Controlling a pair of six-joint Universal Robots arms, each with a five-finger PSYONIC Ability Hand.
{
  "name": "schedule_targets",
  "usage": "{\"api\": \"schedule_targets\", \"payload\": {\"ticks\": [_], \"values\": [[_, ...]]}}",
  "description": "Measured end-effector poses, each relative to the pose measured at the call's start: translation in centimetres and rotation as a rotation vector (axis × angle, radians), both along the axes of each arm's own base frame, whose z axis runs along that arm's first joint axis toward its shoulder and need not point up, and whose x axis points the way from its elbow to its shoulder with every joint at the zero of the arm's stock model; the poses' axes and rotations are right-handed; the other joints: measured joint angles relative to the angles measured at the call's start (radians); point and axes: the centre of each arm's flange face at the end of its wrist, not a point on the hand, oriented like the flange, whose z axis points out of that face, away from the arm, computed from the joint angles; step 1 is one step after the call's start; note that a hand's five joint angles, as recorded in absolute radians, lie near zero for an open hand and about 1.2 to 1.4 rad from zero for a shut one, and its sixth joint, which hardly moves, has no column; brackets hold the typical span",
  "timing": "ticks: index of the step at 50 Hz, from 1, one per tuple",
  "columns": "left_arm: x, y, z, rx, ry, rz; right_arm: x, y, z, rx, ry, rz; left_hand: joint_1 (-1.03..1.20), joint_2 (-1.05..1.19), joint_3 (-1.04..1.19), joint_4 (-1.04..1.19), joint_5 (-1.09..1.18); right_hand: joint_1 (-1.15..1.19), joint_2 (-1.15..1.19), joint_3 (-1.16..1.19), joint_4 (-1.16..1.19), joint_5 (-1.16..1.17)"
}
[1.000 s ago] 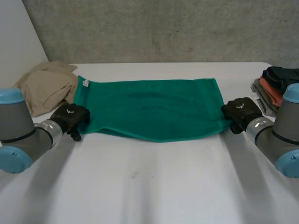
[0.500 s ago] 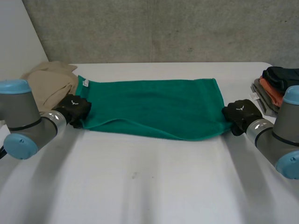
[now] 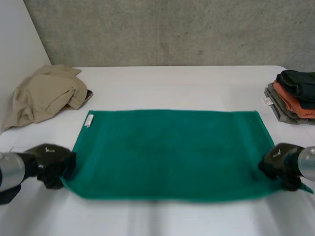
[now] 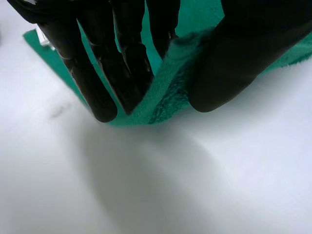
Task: Fold the laundry.
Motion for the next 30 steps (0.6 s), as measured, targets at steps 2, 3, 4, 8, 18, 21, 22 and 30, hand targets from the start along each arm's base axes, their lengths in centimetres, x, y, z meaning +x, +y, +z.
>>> {"api": "schedule_targets", "payload": {"ticks": [2, 3, 4, 8, 18, 21, 22, 30], "values": [[0.2, 0.3, -0.1, 0.011, -0.003, -0.025, -0.1, 0.1, -0.3, 0.004, 0.020, 0.019, 0.000, 0.000, 0.000, 0.000, 0.000, 0.000, 0.000, 0.000, 0.000, 0.000], [0.3, 0.2, -0.1, 0.008, -0.004, -0.035, -0.1, -0.1, -0.4, -0.006, 0.025, 0.023, 0.000, 0.000, 0.000, 0.000, 0.000, 0.000, 0.000, 0.000, 0.000, 0.000], [0.3, -0.2, -0.2, -0.001, -0.005, -0.045, 0.0, -0.5, -0.7, -0.026, 0.027, 0.023, 0.000, 0.000, 0.000, 0.000, 0.000, 0.000, 0.000, 0.000, 0.000, 0.000], [0.0, -2.2, -0.5, -0.055, 0.005, -0.054, 0.6, -2.9, -1.3, -0.130, 0.001, -0.011, 0.000, 0.000, 0.000, 0.000, 0.000, 0.000, 0.000, 0.000, 0.000, 0.000], [-3.8, -11.5, -0.8, -0.324, 0.108, 0.069, 2.9, -11.0, -1.7, -0.463, -0.201, -0.152, 0.000, 0.002, 0.000, 0.000, 0.000, 0.000, 0.000, 0.000, 0.000, 0.000], [-5.1, -14.0, -1.0, -0.404, 0.120, 0.098, 3.8, -13.1, -1.9, -0.553, -0.249, -0.157, 0.000, 0.002, 0.000, 0.000, 0.000, 0.000, 0.000, 0.000, 0.000, 0.000], [-5.5, -14.9, -1.1, -0.429, 0.121, 0.108, 4.1, -13.8, -2.0, -0.582, -0.261, -0.156, 0.000, 0.002, 0.000, 0.000, 0.000, 0.000, 0.000, 0.000, 0.000, 0.000], [-7.8, -19.0, -2.6, -0.522, 0.090, 0.134, 5.4, -17.9, -3.9, -0.737, -0.266, -0.182, -0.200, -0.197, -0.194, -0.200, -0.176, -0.256, -0.285, -0.283, -0.284, -0.280]]}}
